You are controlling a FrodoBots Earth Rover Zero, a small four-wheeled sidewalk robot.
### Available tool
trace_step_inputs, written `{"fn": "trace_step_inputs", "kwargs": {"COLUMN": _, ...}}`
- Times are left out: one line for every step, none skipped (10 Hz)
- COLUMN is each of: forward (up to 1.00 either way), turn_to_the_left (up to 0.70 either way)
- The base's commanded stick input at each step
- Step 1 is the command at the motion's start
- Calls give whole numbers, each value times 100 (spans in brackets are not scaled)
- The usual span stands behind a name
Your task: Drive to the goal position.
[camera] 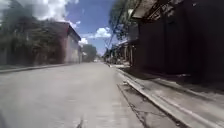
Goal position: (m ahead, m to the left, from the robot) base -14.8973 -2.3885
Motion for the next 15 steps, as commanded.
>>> {"fn": "trace_step_inputs", "kwargs": {"forward": 100, "turn_to_the_left": 4}}
{"fn": "trace_step_inputs", "kwargs": {"forward": 100, "turn_to_the_left": 0}}
{"fn": "trace_step_inputs", "kwargs": {"forward": 100, "turn_to_the_left": 0}}
{"fn": "trace_step_inputs", "kwargs": {"forward": 100, "turn_to_the_left": 0}}
{"fn": "trace_step_inputs", "kwargs": {"forward": 100, "turn_to_the_left": 0}}
{"fn": "trace_step_inputs", "kwargs": {"forward": 100, "turn_to_the_left": 0}}
{"fn": "trace_step_inputs", "kwargs": {"forward": 100, "turn_to_the_left": 0}}
{"fn": "trace_step_inputs", "kwargs": {"forward": 100, "turn_to_the_left": 0}}
{"fn": "trace_step_inputs", "kwargs": {"forward": 100, "turn_to_the_left": -27}}
{"fn": "trace_step_inputs", "kwargs": {"forward": 100, "turn_to_the_left": -18}}
{"fn": "trace_step_inputs", "kwargs": {"forward": 100, "turn_to_the_left": -3}}
{"fn": "trace_step_inputs", "kwargs": {"forward": 100, "turn_to_the_left": 0}}
{"fn": "trace_step_inputs", "kwargs": {"forward": 100, "turn_to_the_left": 0}}
{"fn": "trace_step_inputs", "kwargs": {"forward": 100, "turn_to_the_left": 0}}
{"fn": "trace_step_inputs", "kwargs": {"forward": 100, "turn_to_the_left": 0}}
